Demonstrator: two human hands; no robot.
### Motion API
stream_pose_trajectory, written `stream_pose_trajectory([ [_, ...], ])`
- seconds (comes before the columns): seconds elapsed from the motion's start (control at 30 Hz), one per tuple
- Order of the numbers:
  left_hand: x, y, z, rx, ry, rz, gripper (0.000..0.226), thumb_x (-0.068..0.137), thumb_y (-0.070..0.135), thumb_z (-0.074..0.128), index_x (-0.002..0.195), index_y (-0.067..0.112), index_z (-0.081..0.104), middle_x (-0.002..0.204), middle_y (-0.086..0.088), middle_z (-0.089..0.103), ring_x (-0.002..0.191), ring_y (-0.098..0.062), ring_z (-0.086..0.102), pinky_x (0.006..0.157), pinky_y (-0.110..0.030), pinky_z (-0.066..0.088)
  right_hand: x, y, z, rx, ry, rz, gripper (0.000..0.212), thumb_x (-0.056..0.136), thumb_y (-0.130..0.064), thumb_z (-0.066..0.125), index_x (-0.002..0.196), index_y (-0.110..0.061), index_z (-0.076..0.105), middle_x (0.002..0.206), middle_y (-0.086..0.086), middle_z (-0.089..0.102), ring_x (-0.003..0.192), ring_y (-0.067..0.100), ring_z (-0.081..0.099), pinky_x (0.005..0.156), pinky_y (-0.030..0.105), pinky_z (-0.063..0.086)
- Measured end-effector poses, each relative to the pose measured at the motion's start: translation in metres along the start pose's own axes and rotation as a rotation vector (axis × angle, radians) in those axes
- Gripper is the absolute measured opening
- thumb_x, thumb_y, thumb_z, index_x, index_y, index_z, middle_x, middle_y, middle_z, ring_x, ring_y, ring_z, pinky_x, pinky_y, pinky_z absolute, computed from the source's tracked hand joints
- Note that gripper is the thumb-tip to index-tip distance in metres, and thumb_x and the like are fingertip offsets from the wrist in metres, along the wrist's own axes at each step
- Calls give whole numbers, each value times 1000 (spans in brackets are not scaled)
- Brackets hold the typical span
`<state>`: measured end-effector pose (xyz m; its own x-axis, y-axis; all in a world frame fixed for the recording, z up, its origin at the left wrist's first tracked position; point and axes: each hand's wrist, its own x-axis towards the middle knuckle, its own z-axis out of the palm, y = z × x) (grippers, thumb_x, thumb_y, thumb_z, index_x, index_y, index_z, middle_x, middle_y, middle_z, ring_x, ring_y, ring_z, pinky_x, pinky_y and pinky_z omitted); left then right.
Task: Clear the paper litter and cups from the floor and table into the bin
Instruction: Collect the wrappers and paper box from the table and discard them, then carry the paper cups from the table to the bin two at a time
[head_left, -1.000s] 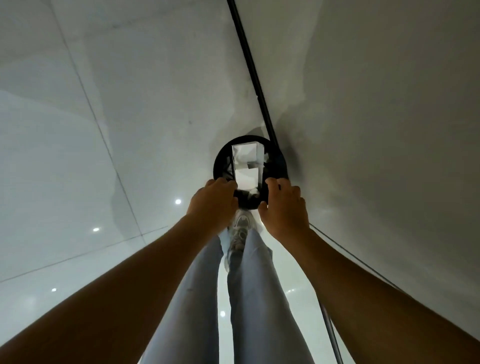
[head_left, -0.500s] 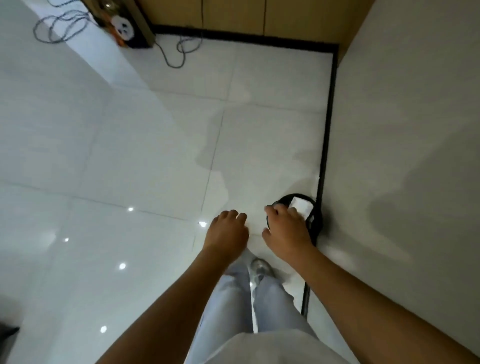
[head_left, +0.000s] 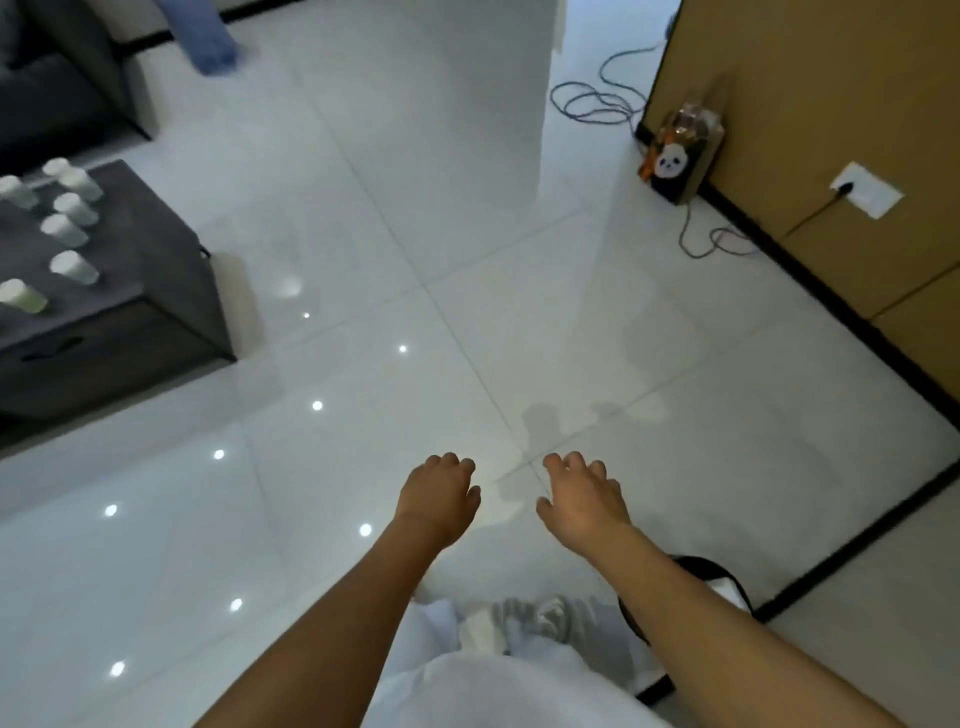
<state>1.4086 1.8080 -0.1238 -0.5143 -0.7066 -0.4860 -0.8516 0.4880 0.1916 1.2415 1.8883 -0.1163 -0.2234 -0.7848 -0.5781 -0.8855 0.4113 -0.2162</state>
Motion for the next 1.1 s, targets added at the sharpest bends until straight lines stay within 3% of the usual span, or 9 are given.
stream_pose_trajectory([
  [0.17,-37,-123,-23,-127,112,-194,40,98,34,38,133,15,48,129,-4,53,119,-23,47,96,-34,42,40,-127,-18,-120,-17,-162,50,97,-35,44,143,-19,31,139,9,39,123,30,40,98,39,40],
  [0.5,-127,-371,-51,-287,181,-532,41,99,36,39,134,16,46,130,-4,52,119,-23,46,95,-33,41,81,-409,5,-232,-16,-482,51,96,-37,47,141,-19,33,134,9,44,119,30,45,94,39,43],
  [0.8,-127,-499,-85,-410,276,-683,41,99,35,39,135,16,45,129,-5,52,118,-23,46,93,-34,43,145,-545,-3,-387,-31,-610,49,95,-35,47,139,-18,35,131,8,45,114,30,46,90,38,43],
  [1.1,-52,-640,-160,-492,360,-790,41,98,34,43,134,17,47,128,-4,53,117,-21,49,90,-33,46,273,-693,-36,-417,-86,-671,49,94,-35,48,138,-19,35,132,7,44,116,30,44,89,38,42],
])
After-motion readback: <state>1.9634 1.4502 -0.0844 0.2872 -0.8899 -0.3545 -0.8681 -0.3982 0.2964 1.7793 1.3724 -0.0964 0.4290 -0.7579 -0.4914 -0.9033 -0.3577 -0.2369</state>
